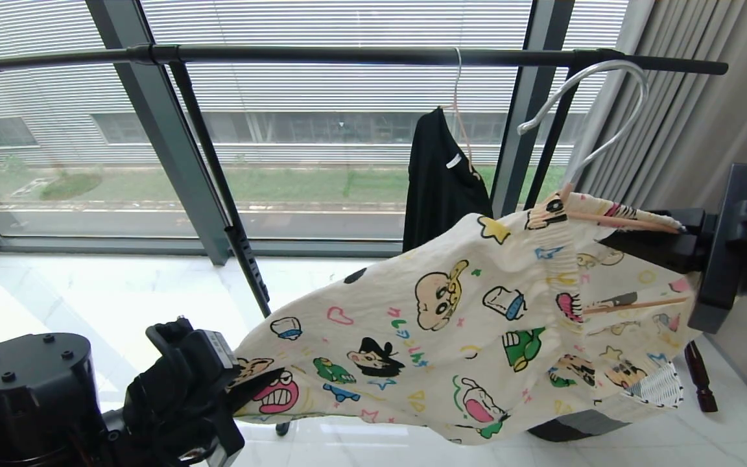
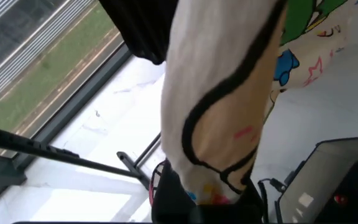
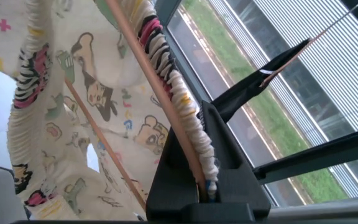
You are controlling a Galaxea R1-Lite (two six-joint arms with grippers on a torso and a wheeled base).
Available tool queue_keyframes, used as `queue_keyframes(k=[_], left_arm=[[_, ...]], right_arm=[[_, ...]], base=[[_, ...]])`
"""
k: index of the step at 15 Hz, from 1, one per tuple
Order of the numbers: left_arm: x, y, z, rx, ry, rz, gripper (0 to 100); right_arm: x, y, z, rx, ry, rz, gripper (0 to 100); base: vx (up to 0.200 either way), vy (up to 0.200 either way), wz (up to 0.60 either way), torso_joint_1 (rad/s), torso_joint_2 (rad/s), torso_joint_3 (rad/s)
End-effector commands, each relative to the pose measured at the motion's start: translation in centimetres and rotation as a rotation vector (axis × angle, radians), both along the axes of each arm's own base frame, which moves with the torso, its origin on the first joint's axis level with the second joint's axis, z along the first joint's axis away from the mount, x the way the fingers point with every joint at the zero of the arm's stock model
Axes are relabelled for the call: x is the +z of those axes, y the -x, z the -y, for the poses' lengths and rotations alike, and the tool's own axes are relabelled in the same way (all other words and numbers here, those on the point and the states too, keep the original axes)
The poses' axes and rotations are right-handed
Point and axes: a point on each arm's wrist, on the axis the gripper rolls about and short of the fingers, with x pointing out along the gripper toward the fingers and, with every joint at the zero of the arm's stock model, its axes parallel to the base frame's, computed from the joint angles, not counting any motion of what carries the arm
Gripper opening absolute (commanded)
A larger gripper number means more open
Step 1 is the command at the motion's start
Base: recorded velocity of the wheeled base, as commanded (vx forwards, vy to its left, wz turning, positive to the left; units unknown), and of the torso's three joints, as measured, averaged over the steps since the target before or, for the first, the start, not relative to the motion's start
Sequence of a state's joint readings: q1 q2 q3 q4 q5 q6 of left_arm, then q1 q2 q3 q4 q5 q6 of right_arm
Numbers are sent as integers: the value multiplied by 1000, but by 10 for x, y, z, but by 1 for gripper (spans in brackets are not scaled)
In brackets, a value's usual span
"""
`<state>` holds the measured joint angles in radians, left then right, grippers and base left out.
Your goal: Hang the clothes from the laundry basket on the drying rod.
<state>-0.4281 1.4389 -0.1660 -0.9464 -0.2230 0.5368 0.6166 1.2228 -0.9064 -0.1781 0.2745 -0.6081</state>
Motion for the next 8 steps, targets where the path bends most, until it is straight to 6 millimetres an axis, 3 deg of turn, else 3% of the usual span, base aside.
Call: queue_keyframes(k=[1, 8], left_arm=[[-8, 4, -17, 80, -12, -30, 0], [-21, 10, -36, 187, -33, -89, 0]], right_arm=[[2, 0, 1, -7, -3, 6, 0], [6, -3, 4, -49, -61, 1, 0]], base=[[0, 0, 0, 0, 0, 0], [0, 0, 0, 0, 0, 0]])
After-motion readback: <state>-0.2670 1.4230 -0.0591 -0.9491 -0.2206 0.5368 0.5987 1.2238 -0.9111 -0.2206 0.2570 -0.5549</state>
